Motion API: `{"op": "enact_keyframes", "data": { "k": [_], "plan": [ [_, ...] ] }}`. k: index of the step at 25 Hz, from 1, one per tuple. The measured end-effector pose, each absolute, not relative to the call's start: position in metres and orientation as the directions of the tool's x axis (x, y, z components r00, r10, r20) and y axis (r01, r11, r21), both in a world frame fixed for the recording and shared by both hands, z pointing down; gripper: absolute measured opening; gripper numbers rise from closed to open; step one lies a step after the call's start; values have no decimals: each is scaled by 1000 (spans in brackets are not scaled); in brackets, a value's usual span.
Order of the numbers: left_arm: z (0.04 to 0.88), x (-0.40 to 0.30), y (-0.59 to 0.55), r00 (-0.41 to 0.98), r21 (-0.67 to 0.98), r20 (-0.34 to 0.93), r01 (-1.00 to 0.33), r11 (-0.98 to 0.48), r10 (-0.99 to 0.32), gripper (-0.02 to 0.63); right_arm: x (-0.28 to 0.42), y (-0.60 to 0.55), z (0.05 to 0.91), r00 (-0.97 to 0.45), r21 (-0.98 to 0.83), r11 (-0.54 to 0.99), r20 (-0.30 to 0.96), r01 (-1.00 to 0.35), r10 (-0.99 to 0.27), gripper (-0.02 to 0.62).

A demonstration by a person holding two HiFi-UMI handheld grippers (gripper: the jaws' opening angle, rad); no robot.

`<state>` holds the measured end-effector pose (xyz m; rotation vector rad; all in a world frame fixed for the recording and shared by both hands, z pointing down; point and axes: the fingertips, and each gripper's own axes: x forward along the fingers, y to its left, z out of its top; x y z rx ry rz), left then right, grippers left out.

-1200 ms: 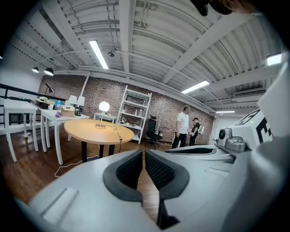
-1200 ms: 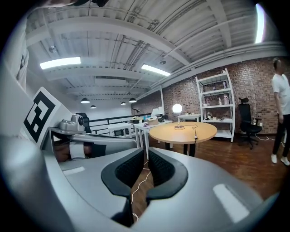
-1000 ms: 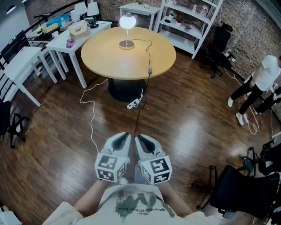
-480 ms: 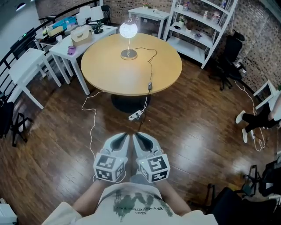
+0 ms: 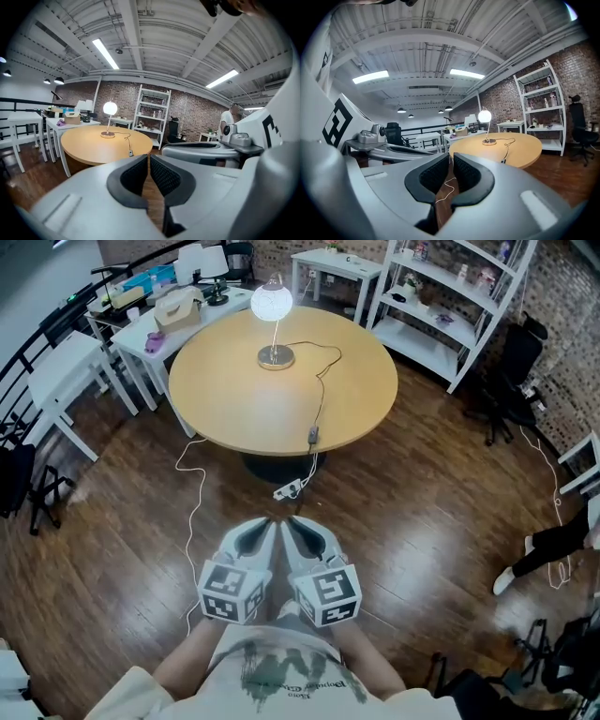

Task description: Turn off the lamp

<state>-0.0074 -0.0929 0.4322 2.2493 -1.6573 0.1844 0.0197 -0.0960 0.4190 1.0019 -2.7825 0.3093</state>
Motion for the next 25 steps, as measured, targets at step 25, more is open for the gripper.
{"op": "enact_keyframes", "data": {
  "k": [25],
  "plan": [
    [455, -17, -253, 343, 198, 310, -936, -292, -887, -5, 17, -252, 448, -704, -135, 699, 271, -703, -656, 28]
  ]
}}
